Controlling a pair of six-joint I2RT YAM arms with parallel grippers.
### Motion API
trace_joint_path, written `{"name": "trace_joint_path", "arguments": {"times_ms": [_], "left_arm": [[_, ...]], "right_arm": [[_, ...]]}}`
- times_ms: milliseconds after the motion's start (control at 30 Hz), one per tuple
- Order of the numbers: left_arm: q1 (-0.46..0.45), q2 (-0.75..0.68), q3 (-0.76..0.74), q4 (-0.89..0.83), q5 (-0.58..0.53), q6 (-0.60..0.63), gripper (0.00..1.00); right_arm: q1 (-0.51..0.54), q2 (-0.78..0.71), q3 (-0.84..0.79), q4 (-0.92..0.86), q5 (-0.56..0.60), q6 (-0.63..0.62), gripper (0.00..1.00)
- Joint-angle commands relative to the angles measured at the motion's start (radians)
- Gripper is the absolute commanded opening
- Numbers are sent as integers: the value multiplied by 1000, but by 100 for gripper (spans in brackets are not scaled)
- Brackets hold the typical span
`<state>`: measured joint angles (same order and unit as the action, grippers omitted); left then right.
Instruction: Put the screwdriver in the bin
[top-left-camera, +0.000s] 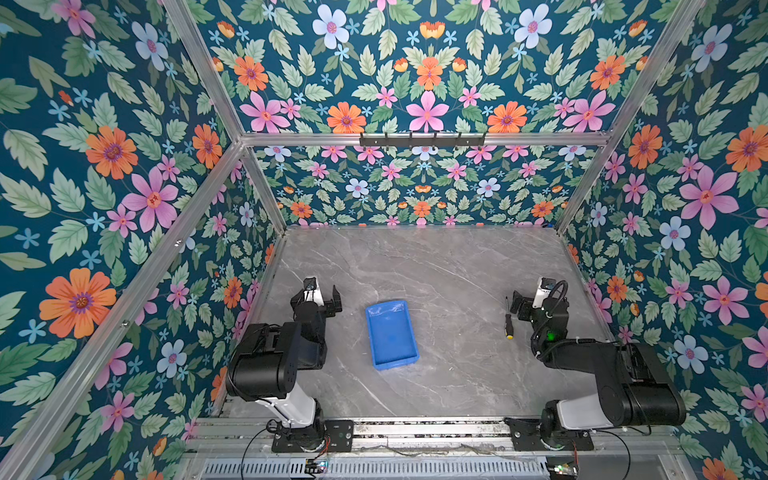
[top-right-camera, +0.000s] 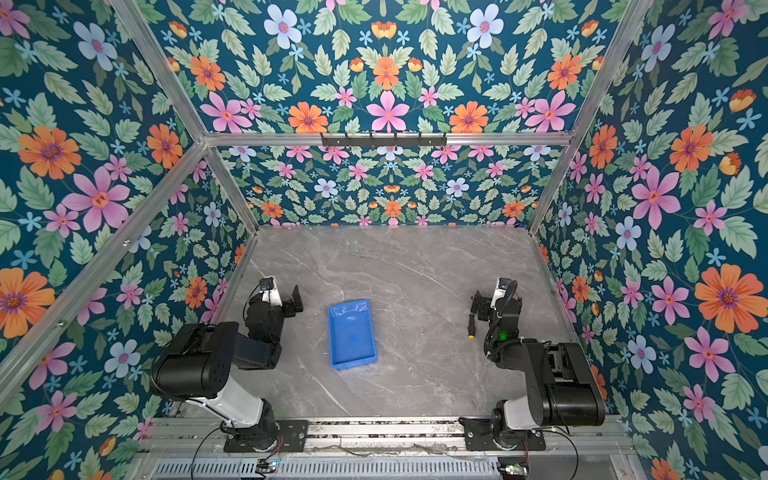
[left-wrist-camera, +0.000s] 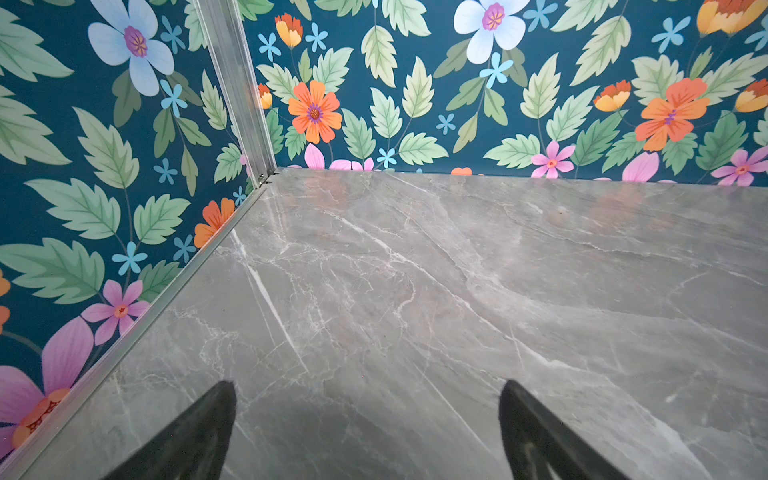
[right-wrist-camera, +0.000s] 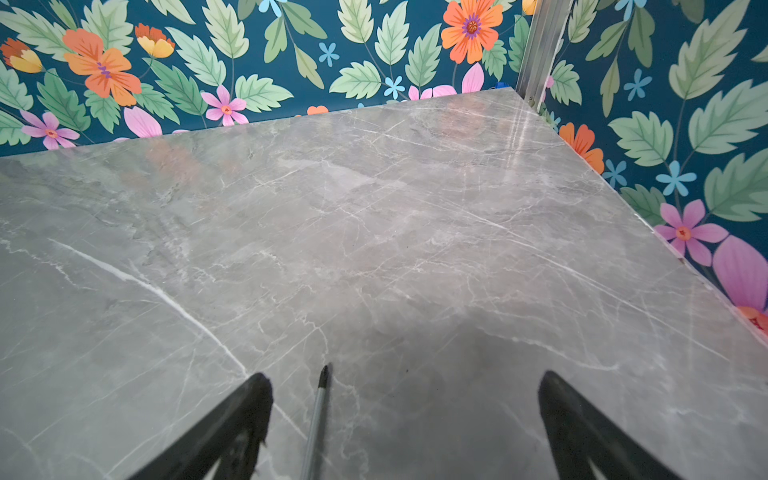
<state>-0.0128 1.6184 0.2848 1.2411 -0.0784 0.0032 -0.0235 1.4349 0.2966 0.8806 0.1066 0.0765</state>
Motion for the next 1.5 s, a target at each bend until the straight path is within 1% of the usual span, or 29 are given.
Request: {"name": "trace_joint_path", "arguments": {"times_ms": [0, 100, 267, 333, 433, 500, 567, 667, 733, 833, 933, 1067, 1167, 1300, 1467], "left_arm": [[2, -3, 0, 13, 5, -3, 100], [0, -20, -8, 15, -11, -5, 100], [-8, -133, -13, -73, -13, 4, 100], [-21, -189, -8, -128, 6, 23, 100], [-53, -287, 15, -244, 24, 45, 100], [-79, -341, 33, -309, 42, 60, 100], [-117, -391, 52, -384, 53, 85, 100], [-201, -455, 94, -499, 56, 125, 100], [-278, -492, 115, -547, 30, 147, 100], [-376, -530, 145, -607, 27, 159, 100], [-461, -547, 171, -656, 37, 170, 100], [-525, -529, 245, -765, 126, 234, 100], [-577, -498, 297, -808, 182, 262, 100], [-643, -436, 339, -802, 210, 252, 100], [-726, -362, 395, -849, 240, 296, 100]], "right_arm": [[1, 0, 3, 14, 2, 8, 99], [1, -8, 0, 14, -18, -1, 99], [1, -75, 10, -56, -34, -6, 99], [3, -123, 25, -128, -47, -8, 99], [4, -208, 57, -285, -62, -10, 99], [13, -264, 61, -348, -65, -11, 99], [20, -320, 75, -436, -71, -1, 99], [35, -397, 118, -597, -66, 26, 99], [47, -437, 152, -707, -60, 52, 99], [62, -478, 206, -851, -67, 74, 99], [70, -502, 257, -973, -131, 95, 99], [93, -504, 287, -1044, -142, 133, 99], [115, -468, 314, -1094, -138, 144, 99], [128, -386, 371, -1176, -139, 176, 99], [129, -242, 460, -1297, -152, 211, 99]]}}
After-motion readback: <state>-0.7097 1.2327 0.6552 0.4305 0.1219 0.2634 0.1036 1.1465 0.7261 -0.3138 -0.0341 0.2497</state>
